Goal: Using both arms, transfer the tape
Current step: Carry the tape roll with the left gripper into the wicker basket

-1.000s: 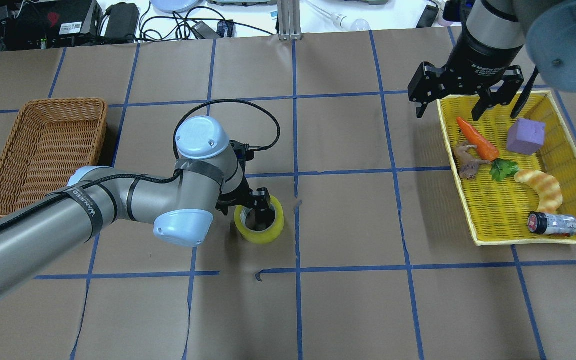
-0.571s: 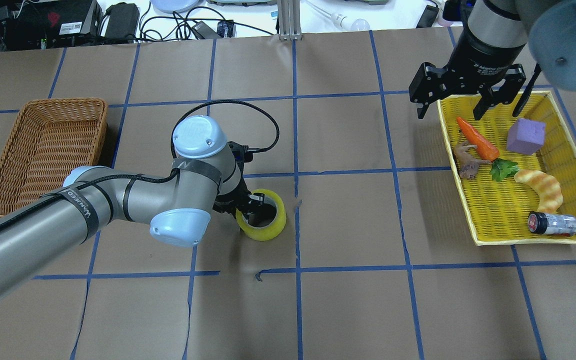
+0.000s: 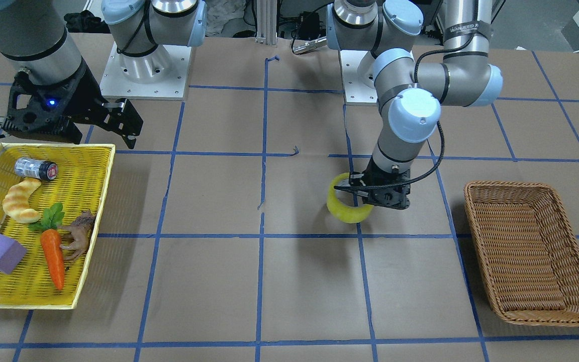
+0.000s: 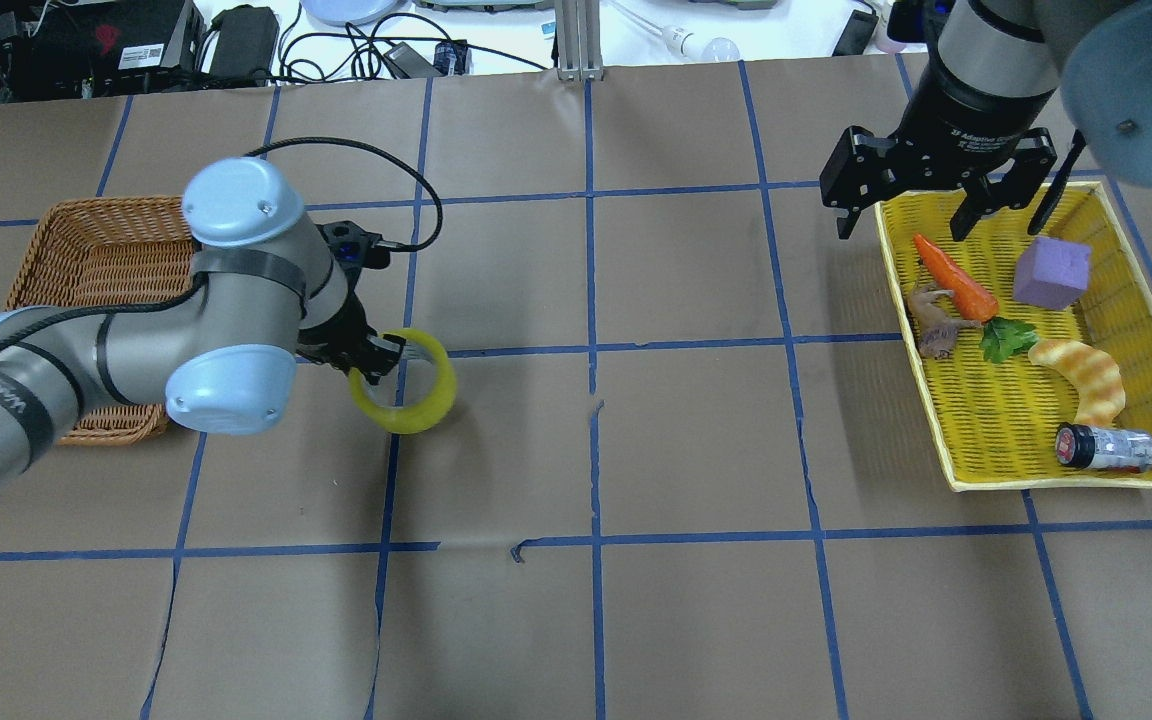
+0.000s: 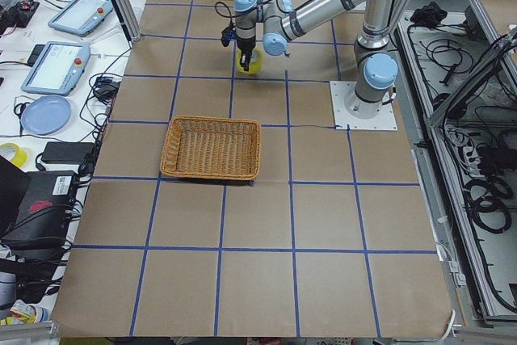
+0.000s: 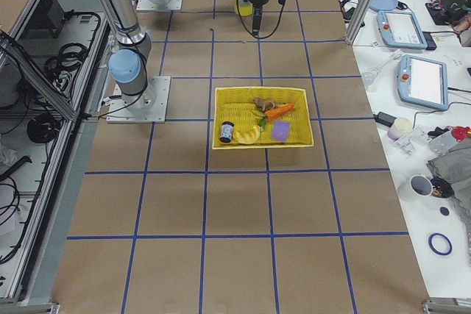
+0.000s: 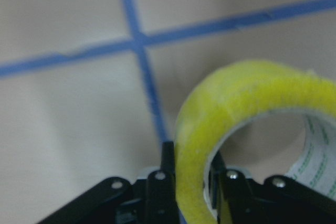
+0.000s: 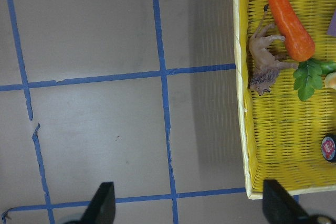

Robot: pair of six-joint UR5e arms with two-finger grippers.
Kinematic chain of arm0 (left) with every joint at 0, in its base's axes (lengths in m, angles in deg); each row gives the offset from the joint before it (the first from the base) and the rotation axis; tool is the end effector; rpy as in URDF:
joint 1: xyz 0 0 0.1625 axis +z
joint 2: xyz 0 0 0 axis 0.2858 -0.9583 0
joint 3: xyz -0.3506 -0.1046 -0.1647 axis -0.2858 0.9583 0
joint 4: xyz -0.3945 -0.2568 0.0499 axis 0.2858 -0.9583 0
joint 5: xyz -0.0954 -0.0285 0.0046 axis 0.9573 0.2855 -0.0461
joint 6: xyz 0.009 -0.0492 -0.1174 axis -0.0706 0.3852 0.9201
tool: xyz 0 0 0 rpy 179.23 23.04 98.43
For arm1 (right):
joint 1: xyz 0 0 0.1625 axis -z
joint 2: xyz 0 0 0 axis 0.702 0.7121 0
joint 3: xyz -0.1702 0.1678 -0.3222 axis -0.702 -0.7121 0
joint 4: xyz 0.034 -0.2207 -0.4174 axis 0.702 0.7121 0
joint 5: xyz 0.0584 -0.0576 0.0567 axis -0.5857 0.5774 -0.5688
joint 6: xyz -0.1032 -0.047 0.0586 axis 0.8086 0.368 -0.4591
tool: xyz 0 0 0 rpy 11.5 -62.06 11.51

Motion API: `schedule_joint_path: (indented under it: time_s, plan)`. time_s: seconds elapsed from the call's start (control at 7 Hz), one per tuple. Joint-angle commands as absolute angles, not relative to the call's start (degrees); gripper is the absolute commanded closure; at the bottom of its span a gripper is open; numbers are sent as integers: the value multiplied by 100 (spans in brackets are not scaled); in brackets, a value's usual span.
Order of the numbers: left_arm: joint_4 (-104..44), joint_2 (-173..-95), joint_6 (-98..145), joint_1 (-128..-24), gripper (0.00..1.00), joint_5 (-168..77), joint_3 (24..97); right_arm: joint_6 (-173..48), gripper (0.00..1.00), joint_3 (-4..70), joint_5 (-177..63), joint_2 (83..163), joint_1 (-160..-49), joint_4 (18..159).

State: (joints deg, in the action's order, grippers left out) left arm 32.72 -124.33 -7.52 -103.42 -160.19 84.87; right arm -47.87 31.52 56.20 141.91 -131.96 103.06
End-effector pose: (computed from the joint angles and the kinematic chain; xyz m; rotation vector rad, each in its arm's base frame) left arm -0.0962 -0.5479 0.1678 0.3457 3.0663 -0.0092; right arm 0.1071 -0.5668 0.4113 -0.1275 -3.1366 -0.0331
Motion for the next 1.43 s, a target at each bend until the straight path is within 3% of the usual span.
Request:
schedule_joint_path:
  time_s: [0.0, 0.57, 1.14, 1.29]
  plan:
    - [3105, -12189, -2501, -9260, 100, -16262, 8214, -4786, 0, 3143, 5616, 14193, -13195, 10311]
    - [3551, -12415, -5562, -6832, 100, -15755, 7925, -4822, 0, 3135, 5546, 14193, -13196, 10364]
    - [4625, -13320, -5675, -6706, 100, -15017, 7511, -4822, 0, 3161, 5554, 14193, -13204, 10355]
    - [4634, -13417, -5596, -6732, 58, -14988, 7519, -4804, 0, 3161, 5554, 14193, -13204, 10364]
